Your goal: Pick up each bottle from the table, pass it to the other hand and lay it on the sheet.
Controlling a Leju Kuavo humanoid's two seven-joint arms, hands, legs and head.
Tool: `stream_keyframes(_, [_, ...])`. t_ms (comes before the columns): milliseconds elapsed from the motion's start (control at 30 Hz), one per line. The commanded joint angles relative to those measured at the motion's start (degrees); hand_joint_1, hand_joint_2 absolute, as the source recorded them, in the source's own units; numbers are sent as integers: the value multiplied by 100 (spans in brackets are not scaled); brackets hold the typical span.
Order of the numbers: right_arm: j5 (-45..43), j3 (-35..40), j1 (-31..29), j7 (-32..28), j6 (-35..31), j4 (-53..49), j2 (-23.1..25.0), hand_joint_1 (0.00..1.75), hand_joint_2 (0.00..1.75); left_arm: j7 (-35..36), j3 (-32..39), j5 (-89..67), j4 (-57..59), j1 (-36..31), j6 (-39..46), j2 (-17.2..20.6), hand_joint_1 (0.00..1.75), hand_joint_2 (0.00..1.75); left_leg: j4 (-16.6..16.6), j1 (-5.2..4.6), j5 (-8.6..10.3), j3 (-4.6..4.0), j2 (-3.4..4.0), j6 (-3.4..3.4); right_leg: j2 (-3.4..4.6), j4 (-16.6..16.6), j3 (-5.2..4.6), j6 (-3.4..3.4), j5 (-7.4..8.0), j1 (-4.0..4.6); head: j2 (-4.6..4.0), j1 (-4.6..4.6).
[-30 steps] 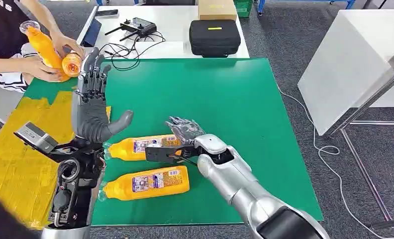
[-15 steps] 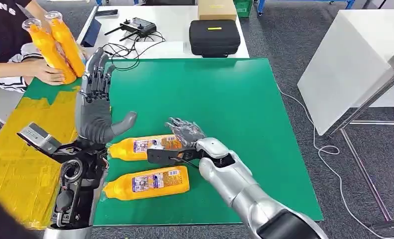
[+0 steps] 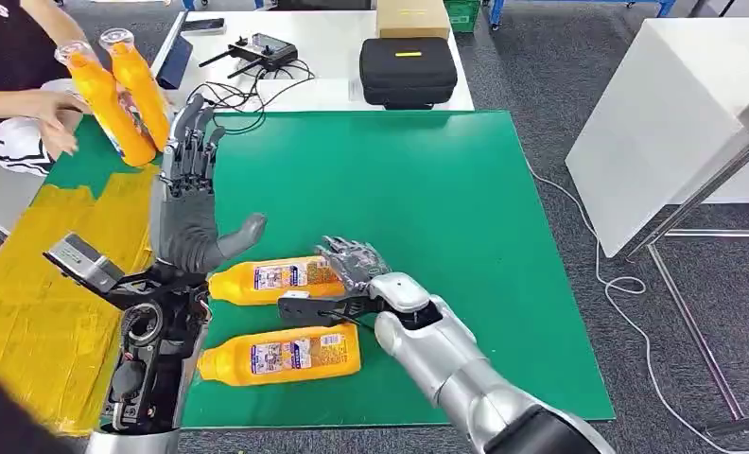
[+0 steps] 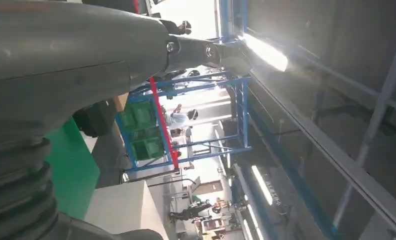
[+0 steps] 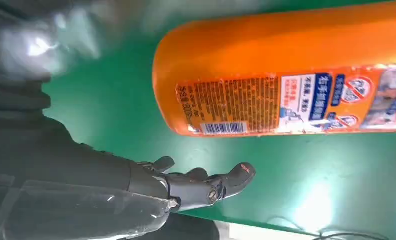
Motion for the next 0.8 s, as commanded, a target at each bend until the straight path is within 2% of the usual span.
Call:
stream_keyframes(33, [90,200,-155,85,-136,203,-29,0,175,18,-31,-26,412,-220,0,39,0,175,-9,-2,-10,33,0,1,-12,-5,32,2,-13,0,0,0])
stream_keyframes(233, [666,402,-261,735,-2391,-259,228,0,175,11,155,-39,141,69,146,104,0,175,-5,-3,-10,22,20,0,11,1,14,1,-6,-2,0,0])
stream_keyframes(267, [1189,632,-282,1113,-2852,-437,251,0,175,17,214,-47,64,155,192,118,0,175,-5,-4,-6,11,18,0,10,2,6,1,-3,-3,0,0])
stream_keyframes(367, [2257,1045,-178,1957,-3631,-1029,208,0,175,27,298,-43,-23,297,247,152,0,175,-6,1,-16,28,34,-2,22,1,17,-1,-8,1,0,0])
stream_keyframes(433, [2469,1358,-51,2225,-3917,-1421,120,0,175,30,314,-41,-11,329,267,172,0,175,-9,2,-13,29,22,-1,9,-2,22,0,-9,0,0,-2])
stream_keyframes(533, [2366,1074,424,1531,-3983,-2180,153,0,175,-9,320,-13,115,312,322,210,0,175,-13,5,-13,35,15,0,2,-7,30,0,-12,3,0,0])
stream_keyframes(567, [1979,954,534,1130,-3918,-2277,216,0,175,-16,322,-5,120,313,334,213,0,175,-11,6,-7,21,6,0,-2,-7,19,0,-7,3,0,0])
stream_keyframes(600, [792,702,720,111,-3215,-2459,351,0,175,-49,335,7,150,301,345,237,0,175,-17,7,-12,38,9,-1,-3,-11,35,0,-12,5,0,0])
stream_keyframes(633, [374,676,783,-180,-2791,-2564,369,0,175,-65,350,20,174,281,338,256,0,175,-15,6,-11,31,10,-1,0,-8,27,-1,-10,5,0,0])
stream_keyframes(667, [-294,684,873,-595,-1983,-2757,318,0,175,-86,364,25,226,239,339,274,0,175,-17,6,-14,40,13,-1,1,-9,35,-1,-13,5,0,0])
stream_keyframes(800, [-829,1040,1005,-748,-1467,-2706,147,0,175,-96,434,25,113,279,387,311,0,175,-16,5,-9,32,-2,-2,-15,-9,32,0,-12,4,0,0])
